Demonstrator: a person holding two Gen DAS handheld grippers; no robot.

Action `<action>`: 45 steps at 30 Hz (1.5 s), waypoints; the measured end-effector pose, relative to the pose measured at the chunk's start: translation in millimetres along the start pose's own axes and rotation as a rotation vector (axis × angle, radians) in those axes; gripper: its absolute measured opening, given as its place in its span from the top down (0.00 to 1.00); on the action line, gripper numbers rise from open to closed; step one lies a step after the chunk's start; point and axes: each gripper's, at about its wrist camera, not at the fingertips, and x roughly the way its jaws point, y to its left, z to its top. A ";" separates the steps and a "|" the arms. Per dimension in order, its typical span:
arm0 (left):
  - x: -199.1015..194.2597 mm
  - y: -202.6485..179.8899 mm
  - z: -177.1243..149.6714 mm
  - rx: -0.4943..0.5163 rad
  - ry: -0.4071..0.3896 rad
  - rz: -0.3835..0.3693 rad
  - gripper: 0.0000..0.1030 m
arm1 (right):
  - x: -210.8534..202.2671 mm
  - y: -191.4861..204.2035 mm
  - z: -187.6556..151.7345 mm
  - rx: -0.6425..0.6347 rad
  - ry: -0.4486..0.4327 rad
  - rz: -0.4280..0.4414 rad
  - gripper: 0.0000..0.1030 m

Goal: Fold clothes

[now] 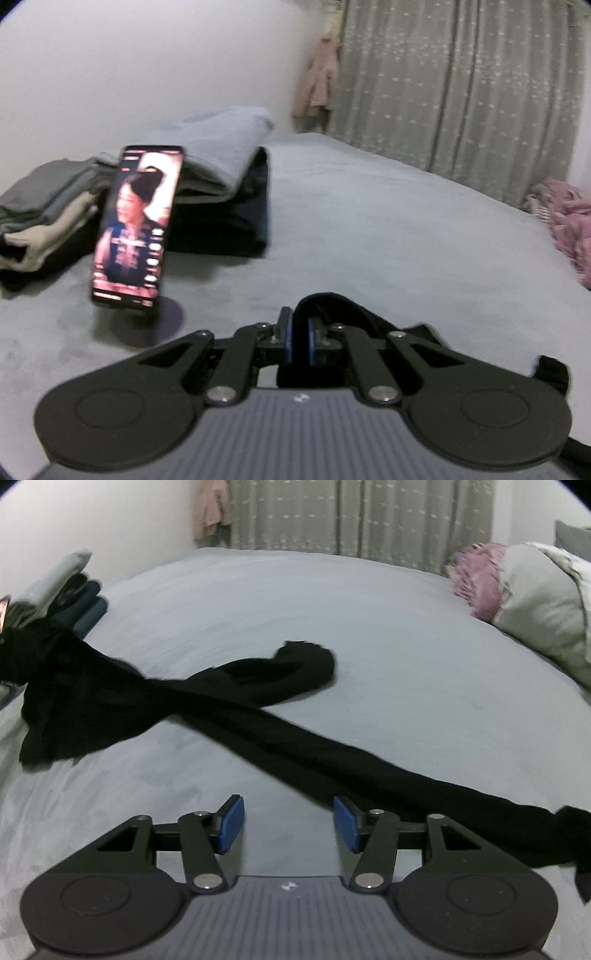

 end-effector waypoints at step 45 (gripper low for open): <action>46.3 29.2 1.9 -0.129 0.187 0.005 0.93 | 148.4 3.1 208.6 0.019 -0.102 -0.254 0.87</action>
